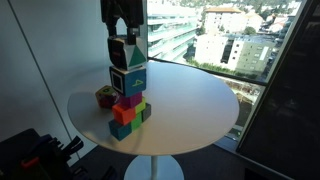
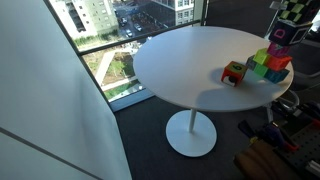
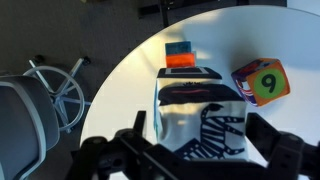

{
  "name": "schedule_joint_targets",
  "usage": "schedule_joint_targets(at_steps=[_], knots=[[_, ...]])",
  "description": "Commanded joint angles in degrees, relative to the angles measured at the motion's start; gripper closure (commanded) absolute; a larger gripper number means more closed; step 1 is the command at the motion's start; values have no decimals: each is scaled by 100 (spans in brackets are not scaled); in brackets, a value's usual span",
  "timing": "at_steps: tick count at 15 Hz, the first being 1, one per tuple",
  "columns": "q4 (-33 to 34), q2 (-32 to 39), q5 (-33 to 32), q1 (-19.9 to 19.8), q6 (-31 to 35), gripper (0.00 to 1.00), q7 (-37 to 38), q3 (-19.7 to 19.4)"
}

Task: Pick up the block with the number one on it and put it on the block with the number four on it

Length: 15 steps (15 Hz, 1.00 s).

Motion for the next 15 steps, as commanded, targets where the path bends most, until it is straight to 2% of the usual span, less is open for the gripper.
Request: schedule_joint_targets(at_steps=[1,6,15], knots=[[73,-93,216,-35,-34,0,-83,-46],[129,-136,395,-25,-52,0,-93,-49],[391,-195,345,-15,-57,0,-86,-5]])
